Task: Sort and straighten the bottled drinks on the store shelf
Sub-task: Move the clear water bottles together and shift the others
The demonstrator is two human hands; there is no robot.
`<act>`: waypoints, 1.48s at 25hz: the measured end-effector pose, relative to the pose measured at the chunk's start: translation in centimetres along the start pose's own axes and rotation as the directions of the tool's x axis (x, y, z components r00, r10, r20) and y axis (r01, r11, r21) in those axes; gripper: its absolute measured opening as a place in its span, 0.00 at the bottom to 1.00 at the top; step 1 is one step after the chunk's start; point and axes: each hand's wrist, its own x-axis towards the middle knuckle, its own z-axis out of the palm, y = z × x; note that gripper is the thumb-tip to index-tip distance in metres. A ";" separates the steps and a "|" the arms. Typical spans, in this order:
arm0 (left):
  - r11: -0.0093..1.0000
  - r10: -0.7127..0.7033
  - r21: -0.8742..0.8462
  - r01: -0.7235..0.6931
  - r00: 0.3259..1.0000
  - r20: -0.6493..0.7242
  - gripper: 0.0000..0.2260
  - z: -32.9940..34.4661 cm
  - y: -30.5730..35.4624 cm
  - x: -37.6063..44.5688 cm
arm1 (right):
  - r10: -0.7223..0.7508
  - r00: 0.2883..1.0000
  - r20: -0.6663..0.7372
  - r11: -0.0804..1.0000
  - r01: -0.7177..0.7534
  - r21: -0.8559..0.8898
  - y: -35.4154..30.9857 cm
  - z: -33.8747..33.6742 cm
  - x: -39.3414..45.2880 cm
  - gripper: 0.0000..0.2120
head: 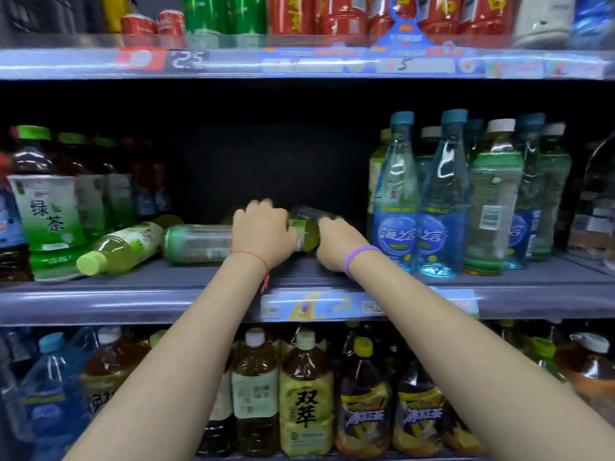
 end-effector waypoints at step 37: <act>0.398 -0.367 -0.909 0.121 0.929 -0.037 0.38 0.1 -12.1 3.7 | 0.152 0.979 0.136 0.846 -0.200 0.495 -6.6 1.8 3.7 0.23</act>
